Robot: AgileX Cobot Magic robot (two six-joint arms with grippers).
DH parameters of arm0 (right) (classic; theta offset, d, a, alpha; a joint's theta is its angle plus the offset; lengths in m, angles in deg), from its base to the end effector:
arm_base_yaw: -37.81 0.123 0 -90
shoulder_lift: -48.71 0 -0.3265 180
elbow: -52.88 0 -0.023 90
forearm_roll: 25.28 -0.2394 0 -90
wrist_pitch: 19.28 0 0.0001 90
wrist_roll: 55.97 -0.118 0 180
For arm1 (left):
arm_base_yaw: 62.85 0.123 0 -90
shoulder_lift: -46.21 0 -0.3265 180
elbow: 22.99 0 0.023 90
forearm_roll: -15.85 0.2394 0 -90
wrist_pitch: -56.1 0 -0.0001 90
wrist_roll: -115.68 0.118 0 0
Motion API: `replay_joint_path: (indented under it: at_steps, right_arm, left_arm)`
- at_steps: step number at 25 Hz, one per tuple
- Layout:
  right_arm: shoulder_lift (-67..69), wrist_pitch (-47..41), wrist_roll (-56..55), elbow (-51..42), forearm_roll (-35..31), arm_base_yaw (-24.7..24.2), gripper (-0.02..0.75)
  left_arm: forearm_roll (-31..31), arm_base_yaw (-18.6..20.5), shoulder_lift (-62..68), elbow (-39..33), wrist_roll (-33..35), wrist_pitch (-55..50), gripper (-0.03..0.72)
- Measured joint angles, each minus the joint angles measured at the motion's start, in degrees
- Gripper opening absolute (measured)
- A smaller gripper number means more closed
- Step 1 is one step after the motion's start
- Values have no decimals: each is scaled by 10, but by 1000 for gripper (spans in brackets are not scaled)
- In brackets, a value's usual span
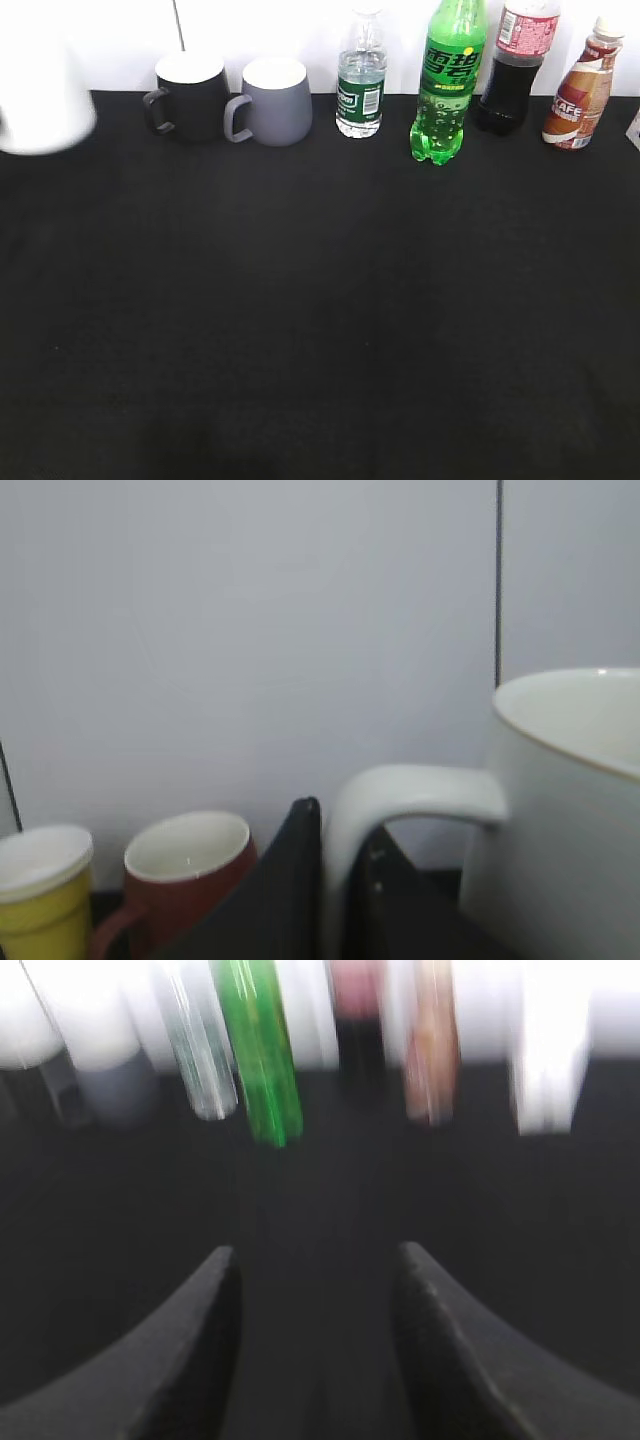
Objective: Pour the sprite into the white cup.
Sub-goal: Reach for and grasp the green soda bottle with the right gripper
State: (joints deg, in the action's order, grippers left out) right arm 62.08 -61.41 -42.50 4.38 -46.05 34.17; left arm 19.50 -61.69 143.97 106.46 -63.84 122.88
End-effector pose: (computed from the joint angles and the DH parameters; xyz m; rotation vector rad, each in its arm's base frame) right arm -0.0035 0.0284 0.3076 -0.0817 1.7780 0.1963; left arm 0.3060 -0.0007 0.2721 0.0577 1.4228 0.0027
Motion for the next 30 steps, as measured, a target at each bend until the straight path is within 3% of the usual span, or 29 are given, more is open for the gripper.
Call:
replay_joint_path:
  at_steps: [3, 4, 8, 14, 18, 25, 28, 30]
  right_arm:
    - [43, 100, 208, -6, -144, 0, 354]
    - [45, 133, 251, -21, -164, 0, 336]
    - [50, 198, 307, -79, -204, 0, 324]
    - [111, 191, 361, -78, -214, 0, 305]
    - [118, 166, 374, -69, -183, 0, 209]
    - [179, 198, 371, -69, -195, 0, 242]
    - [181, 198, 350, -48, -79, 0, 225]
    - [181, 180, 253, -36, 27, 0, 208]
  left_arm:
    - [24, 0, -116, -17, -34, -35, 36]
    - [23, 0, -146, -17, -39, -46, 36]
    - [25, 0, -226, -17, -48, -132, 36]
    - [71, 0, -272, -18, -69, -184, 36]
    - [95, 0, -290, -19, -79, -212, 36]
    - [105, 0, -360, -19, -79, -243, 36]
    - [106, 0, -374, -19, -79, -272, 36]
    - [107, 0, -374, -19, -79, -277, 36]
